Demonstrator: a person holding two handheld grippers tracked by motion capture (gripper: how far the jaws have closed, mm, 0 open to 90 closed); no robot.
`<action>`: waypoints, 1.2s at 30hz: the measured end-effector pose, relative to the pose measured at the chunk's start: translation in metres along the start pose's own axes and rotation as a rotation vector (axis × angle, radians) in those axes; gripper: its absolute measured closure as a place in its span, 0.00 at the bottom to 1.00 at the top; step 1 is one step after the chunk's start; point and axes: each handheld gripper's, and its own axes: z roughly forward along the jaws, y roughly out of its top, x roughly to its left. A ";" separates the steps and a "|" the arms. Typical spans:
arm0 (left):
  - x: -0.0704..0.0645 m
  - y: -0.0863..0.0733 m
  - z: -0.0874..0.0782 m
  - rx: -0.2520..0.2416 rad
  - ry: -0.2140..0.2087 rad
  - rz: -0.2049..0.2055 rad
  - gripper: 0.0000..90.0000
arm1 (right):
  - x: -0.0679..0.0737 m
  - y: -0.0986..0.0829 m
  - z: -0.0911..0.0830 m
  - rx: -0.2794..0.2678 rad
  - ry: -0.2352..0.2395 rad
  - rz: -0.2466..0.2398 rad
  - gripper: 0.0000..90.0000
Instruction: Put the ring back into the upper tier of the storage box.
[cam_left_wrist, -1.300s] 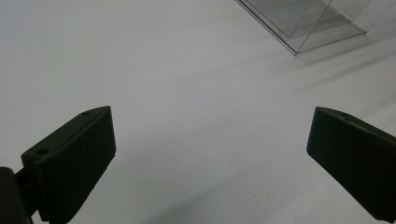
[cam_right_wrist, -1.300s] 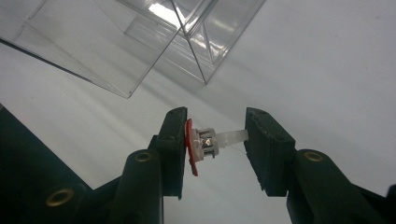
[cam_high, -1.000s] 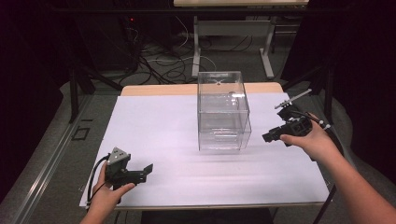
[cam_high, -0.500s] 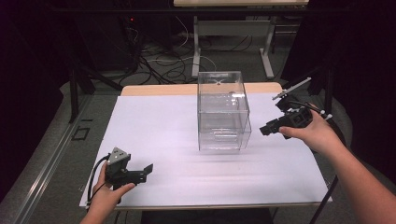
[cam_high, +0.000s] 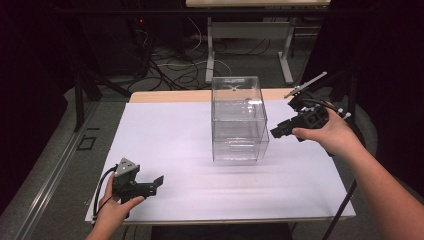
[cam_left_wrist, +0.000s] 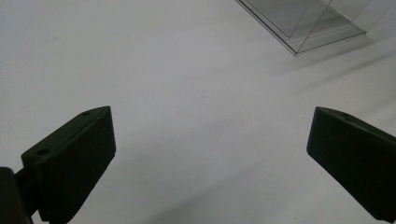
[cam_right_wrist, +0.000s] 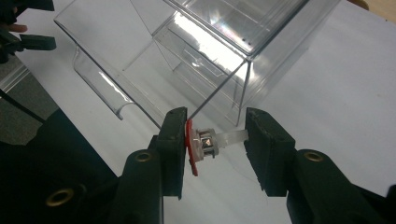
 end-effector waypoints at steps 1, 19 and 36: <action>0.000 0.000 0.000 0.009 -0.007 -0.005 0.02 | 0.001 0.001 0.000 -0.002 -0.001 -0.006 0.66; 0.000 0.000 0.000 0.005 -0.009 -0.006 0.02 | 0.019 0.022 0.014 0.009 0.022 -0.063 0.66; 0.000 0.000 -0.001 0.010 -0.010 -0.006 0.02 | 0.035 0.038 0.032 0.022 0.046 -0.097 0.66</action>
